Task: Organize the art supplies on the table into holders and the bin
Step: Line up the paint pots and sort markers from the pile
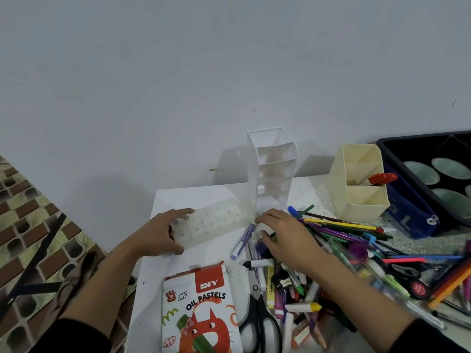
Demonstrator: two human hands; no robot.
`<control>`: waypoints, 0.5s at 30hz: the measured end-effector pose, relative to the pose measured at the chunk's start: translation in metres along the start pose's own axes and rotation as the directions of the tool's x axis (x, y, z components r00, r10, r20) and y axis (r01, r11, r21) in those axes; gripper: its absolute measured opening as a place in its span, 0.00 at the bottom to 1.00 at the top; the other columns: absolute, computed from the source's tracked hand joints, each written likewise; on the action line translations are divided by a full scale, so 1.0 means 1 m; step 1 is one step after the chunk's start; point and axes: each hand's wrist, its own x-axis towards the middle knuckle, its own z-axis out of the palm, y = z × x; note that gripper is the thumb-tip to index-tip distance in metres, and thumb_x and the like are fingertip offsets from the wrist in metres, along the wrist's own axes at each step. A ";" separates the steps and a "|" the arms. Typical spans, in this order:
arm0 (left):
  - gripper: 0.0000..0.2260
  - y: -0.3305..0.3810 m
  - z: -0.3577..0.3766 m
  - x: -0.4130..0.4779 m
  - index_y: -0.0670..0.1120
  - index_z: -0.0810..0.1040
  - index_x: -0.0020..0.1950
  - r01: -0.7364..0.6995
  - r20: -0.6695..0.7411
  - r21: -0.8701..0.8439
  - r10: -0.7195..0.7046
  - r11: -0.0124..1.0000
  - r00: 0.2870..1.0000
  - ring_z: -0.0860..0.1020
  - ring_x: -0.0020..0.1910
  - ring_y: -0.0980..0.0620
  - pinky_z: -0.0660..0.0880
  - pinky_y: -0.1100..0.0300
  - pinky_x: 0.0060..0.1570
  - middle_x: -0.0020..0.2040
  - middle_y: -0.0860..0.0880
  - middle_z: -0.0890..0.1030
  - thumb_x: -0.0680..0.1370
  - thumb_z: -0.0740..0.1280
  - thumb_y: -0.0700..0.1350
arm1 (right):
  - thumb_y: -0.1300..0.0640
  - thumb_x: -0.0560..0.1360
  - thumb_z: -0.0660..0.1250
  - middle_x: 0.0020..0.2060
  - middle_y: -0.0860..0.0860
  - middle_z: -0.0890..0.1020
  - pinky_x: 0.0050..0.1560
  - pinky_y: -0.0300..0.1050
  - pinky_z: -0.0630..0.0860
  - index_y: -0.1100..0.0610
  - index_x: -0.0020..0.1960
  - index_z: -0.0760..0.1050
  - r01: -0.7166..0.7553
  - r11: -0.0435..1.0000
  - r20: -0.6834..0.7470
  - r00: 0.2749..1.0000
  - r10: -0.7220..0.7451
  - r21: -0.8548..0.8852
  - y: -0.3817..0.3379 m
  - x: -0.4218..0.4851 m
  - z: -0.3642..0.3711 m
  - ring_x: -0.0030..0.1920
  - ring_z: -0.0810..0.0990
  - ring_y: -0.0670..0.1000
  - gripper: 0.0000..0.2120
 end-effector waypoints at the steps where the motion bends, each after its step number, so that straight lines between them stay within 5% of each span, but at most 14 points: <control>1: 0.40 0.000 -0.001 0.002 0.65 0.65 0.70 -0.001 -0.009 -0.007 0.001 1.000 1.000 0.75 0.51 0.54 0.75 0.64 0.46 0.62 0.62 0.71 0.65 0.76 0.40 | 0.57 0.79 0.65 0.57 0.48 0.79 0.52 0.43 0.76 0.54 0.63 0.78 -0.001 1.000 -0.007 1.000 0.001 -0.007 0.001 0.000 0.000 0.55 0.78 0.50 0.14; 8: 0.39 0.009 0.001 0.020 0.67 0.65 0.67 0.011 -0.028 0.042 -0.010 0.999 1.000 0.71 0.58 0.54 0.76 0.52 0.57 0.64 0.61 0.71 0.60 0.76 0.47 | 0.58 0.79 0.66 0.56 0.47 0.80 0.54 0.44 0.75 0.54 0.62 0.79 -0.015 1.000 -0.041 0.999 0.015 0.000 0.006 -0.002 -0.005 0.55 0.77 0.49 0.13; 15: 0.36 0.043 0.000 0.013 0.56 0.66 0.74 0.016 -0.105 0.295 0.016 0.955 0.994 0.68 0.65 0.50 0.60 0.47 0.68 0.67 0.52 0.73 0.68 0.77 0.51 | 0.61 0.78 0.68 0.47 0.45 0.81 0.53 0.44 0.77 0.56 0.55 0.82 -0.100 0.981 -0.217 0.967 0.135 0.167 0.019 -0.024 -0.025 0.49 0.79 0.45 0.07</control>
